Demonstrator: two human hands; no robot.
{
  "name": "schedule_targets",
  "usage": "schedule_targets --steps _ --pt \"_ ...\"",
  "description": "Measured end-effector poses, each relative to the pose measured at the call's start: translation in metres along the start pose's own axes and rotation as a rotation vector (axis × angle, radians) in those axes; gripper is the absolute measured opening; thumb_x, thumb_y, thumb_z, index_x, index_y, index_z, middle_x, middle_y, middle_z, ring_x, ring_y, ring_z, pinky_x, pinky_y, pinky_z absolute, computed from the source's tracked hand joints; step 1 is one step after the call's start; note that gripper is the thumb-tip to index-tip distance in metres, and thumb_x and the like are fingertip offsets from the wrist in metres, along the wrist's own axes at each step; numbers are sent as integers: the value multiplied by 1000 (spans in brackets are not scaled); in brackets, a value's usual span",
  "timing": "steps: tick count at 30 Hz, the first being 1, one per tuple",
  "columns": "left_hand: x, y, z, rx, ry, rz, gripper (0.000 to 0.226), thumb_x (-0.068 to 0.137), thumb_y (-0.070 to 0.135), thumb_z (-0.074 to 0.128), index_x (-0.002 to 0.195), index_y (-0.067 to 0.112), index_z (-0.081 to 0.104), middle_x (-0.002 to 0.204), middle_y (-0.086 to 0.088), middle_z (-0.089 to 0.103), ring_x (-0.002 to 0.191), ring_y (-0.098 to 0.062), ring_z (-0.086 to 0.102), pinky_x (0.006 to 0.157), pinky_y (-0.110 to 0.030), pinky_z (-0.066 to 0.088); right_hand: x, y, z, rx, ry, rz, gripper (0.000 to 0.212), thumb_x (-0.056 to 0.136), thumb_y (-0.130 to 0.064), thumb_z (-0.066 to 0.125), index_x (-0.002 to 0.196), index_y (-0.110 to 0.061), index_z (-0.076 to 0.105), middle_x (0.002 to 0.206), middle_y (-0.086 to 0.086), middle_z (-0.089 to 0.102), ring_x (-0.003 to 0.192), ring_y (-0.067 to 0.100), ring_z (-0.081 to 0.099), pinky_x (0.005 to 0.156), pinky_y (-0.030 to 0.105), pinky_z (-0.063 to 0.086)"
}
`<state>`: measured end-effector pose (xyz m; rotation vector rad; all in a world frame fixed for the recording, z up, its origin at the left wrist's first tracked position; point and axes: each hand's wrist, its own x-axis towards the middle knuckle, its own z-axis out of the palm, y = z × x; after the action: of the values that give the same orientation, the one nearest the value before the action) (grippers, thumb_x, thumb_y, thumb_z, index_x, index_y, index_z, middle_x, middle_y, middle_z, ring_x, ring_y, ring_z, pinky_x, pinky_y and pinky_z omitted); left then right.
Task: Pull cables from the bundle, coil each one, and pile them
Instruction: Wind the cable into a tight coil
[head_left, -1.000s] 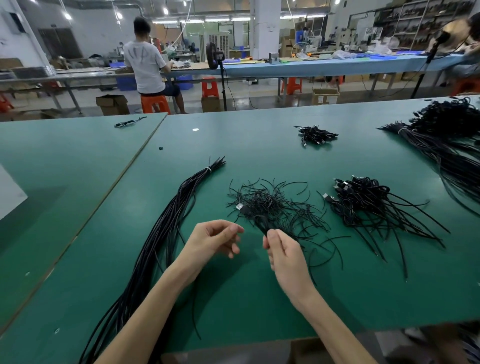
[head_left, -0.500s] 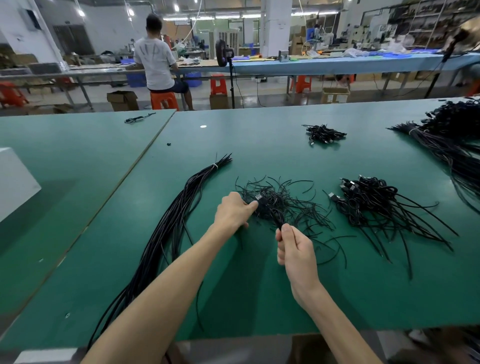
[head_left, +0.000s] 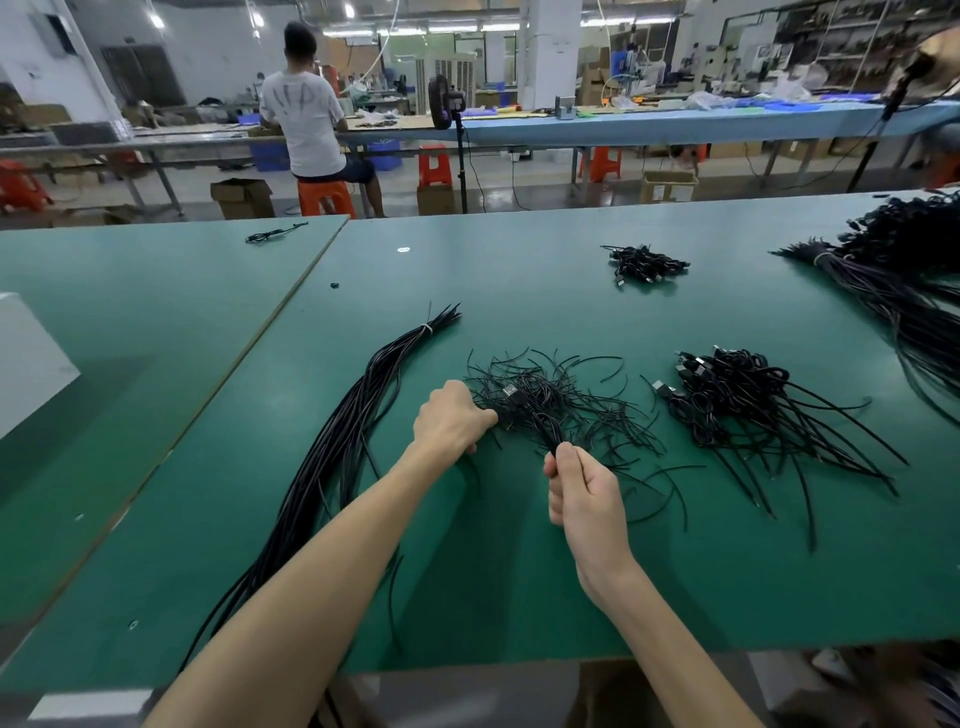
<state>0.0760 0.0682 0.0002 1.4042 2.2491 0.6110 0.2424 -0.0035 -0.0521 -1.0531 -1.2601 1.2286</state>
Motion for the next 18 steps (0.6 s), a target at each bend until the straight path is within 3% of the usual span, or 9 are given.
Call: schedule_targets --steps 2,4,8,11,13,15,18 --pt "-1 -3 -5 15 11 5 28 86 27 66 69 11 49 63 -7 65 65 -27 65 64 -32 51 0 0 0 -3 -1 -4 38 110 -31 42 80 -11 53 57 -11 29 51 8 23 45 20 26" --pt "-3 -8 -9 34 12 11 37 87 32 68 68 13 41 66 -4 57 61 -26 52 55 -31 40 1 1 0 -8 -1 -7 39 111 -32 41 80 -11 53 57 -12 29 50 7 24 45 20 26" --pt "-6 -20 -16 21 -25 66 48 87 31 68 62 18 29 56 3 34 53 -21 29 54 -29 26 1 2 -1 -11 -3 -9 39 111 -32 41 81 -10 53 56 -12 31 49 7 25 45 19 27" --pt "-9 -30 -22 -14 -43 91 51 88 28 68 56 20 28 47 7 28 49 -20 28 56 -28 28 1 3 -1 -11 -7 -13 38 111 -32 41 82 -10 53 56 -12 30 49 7 25 45 18 28" --pt "-9 -38 -25 -63 -52 76 46 88 26 67 52 15 41 41 9 40 49 -21 38 56 -27 34 2 3 -1 -15 -10 -16 38 111 -31 41 82 -10 53 56 -12 30 49 7 25 45 18 27" --pt "-10 -43 -29 -150 -78 82 35 87 24 65 58 5 65 48 2 65 50 -16 49 53 -23 40 2 3 -1 -19 -13 -16 38 111 -31 41 82 -10 53 56 -11 30 50 7 25 45 19 27" --pt "-13 -49 -32 -271 -87 127 25 89 21 63 71 12 77 60 -6 73 52 -10 55 48 -19 41 1 2 -1 -26 -16 -15 38 111 -32 41 82 -10 53 56 -11 31 50 7 25 45 19 28"
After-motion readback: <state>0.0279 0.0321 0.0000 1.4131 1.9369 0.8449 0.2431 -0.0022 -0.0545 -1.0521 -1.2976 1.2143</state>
